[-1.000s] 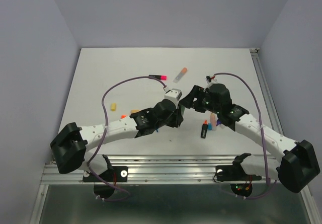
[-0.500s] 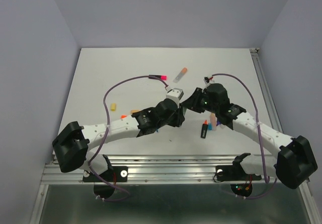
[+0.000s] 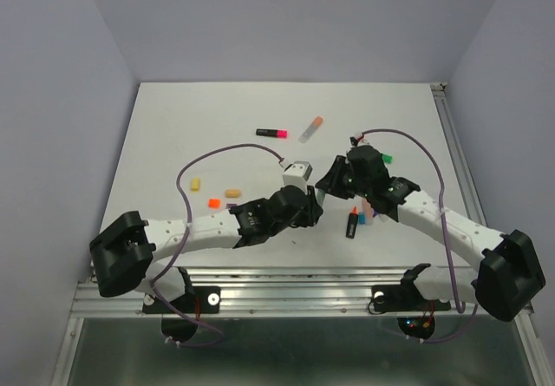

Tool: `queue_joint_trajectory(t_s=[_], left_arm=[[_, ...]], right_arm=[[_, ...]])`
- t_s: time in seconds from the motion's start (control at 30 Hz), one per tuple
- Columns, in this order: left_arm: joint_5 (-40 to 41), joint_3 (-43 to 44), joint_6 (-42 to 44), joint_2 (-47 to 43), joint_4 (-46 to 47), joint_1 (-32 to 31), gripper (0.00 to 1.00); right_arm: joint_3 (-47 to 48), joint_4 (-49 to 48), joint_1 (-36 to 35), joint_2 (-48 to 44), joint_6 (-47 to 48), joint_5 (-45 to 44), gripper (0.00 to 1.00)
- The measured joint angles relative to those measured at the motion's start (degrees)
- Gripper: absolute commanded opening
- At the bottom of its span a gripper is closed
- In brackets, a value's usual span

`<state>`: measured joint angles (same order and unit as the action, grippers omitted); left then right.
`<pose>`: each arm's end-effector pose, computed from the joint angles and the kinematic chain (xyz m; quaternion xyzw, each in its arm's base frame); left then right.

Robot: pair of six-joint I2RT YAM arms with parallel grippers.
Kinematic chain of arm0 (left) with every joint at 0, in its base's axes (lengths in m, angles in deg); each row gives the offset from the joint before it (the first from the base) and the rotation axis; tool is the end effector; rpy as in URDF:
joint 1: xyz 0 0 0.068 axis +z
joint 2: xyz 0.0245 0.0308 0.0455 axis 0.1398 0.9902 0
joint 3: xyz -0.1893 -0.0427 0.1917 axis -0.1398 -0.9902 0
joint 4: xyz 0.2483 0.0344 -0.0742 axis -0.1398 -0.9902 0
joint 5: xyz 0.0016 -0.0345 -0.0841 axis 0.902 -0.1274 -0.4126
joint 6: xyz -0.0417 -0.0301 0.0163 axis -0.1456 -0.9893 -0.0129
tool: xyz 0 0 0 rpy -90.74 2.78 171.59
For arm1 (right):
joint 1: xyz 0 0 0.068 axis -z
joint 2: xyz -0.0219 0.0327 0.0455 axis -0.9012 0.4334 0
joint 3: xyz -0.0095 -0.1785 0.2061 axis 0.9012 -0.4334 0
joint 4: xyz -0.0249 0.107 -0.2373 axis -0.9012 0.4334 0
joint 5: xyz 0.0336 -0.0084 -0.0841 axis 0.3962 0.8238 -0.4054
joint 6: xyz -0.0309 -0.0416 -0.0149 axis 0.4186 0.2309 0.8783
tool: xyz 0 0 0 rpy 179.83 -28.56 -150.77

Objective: Open the pen caps

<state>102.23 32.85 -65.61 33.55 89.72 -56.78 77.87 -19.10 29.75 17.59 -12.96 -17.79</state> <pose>0.1405 -0.2799 0.2499 0.1323 0.8313 -0.3570 0.4050 0.2179 0.1488 0.2544 0.0847 0.8810 0.2866 0.3668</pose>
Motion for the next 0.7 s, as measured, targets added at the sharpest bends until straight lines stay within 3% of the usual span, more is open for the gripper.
queue_joint_trajectory(t_s=[0.1, 0.23, 0.37, 0.47, 0.53, 0.7], left_arm=[[1.38, -3.39, -3.67, -2.23, 1.9, -2.01, 0.0], [-1.16, -8.24, -6.88, -6.01, -4.24, -11.17, 0.0], [-2.19, -8.79, -9.22, -6.08, -6.62, -14.99, 0.0], [-1.03, -8.79, -11.15, -6.4, -7.82, -15.02, 0.0], [0.87, -8.7, -12.2, -7.28, -9.7, -14.97, 0.0], [8.24, -4.24, -17.18, -10.78, -20.57, -12.17, 0.0]], right_arm=[[2.73, 2.91, 0.09, 2.21, 1.38, -3.23, 0.01], [7.1, 0.55, 8.92, 4.02, 4.0, -13.94, 0.01], [9.68, -1.29, 13.68, 4.0, 5.99, -17.38, 0.01], [9.75, -2.73, 13.94, 3.85, 7.93, -14.51, 0.01], [9.2, -4.59, 13.86, 3.89, 9.14, -8.04, 0.01], [6.71, -11.65, 11.85, 7.04, 8.39, 3.5, 0.01]])
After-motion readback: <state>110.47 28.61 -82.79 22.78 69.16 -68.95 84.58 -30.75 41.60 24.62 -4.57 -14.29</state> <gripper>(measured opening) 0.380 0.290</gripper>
